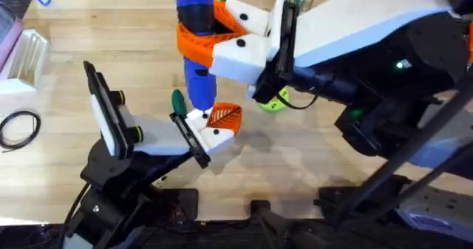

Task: Pick up the gripper from the table and insert it into the empty holder that is missing its gripper. Then pick up a screw, insert it into the mounting hole, and use the screwdriver to tighten it. Finally, clean up the table by picking up the vegetable and placing it into the bucket.

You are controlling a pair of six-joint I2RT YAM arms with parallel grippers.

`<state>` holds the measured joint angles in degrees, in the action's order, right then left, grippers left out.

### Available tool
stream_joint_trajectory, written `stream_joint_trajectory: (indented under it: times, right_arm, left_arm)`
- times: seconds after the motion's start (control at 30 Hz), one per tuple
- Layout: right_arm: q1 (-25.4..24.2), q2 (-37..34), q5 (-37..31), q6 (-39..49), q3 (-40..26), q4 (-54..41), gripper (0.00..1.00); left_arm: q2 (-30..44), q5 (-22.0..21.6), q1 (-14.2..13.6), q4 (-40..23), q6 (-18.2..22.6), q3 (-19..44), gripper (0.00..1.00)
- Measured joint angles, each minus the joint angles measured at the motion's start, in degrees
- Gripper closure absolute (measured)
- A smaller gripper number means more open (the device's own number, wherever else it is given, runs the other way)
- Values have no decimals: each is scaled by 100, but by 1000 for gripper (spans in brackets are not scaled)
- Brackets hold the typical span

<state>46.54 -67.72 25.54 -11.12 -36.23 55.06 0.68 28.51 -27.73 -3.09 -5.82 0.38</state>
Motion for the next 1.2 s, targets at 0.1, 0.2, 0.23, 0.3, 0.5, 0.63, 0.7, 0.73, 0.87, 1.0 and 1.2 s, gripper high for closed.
stream_joint_trajectory:
  times: [0.1, 0.2, 0.23, 0.3, 0.5, 0.63, 0.7, 0.73, 0.87, 1.0, 1.2]
  right_arm:
    - [0, 0, 4, -29, 0, 20, 978]
    - [0, 0, 4, -50, 0, 20, 978]
    - [0, 0, 4, -50, 0, 20, 978]
    - [0, 0, 4, -52, 0, 15, 978]
    - [0, 17, 0, -65, 0, -90, 978]
    - [-5, 17, 1, -64, 0, -106, 978]
    - [-9, 15, 2, -63, 0, -80, 978]
    - [-11, 17, 1, -65, 0, -68, 978]
    - [-38, 72, 8, -70, 0, -65, 978]
    - [-57, 175, 14, -73, 0, -51, 978]
    - [-59, 188, 22, -117, 0, -115, 978]
  left_arm:
    - [0, 0, 0, 0, 0, 0, 996]
    - [-1, 0, 0, 0, 0, 0, 996]
    - [1, 0, 0, 0, 0, 0, 996]
    - [-1, 0, 0, 0, 0, 0, 996]
    - [1, 4, 0, 0, 0, 0, 996]
    - [0, 4, 0, 0, 0, 0, 996]
    - [1, 2, 0, 0, 0, 0, 996]
    - [1, 2, 0, 0, 0, 0, 996]
    - [1, 0, 0, 0, 0, 0, 996]
    - [-1, 0, 0, 0, 0, 0, 996]
    - [-1, 0, 0, 0, 0, 0, 996]
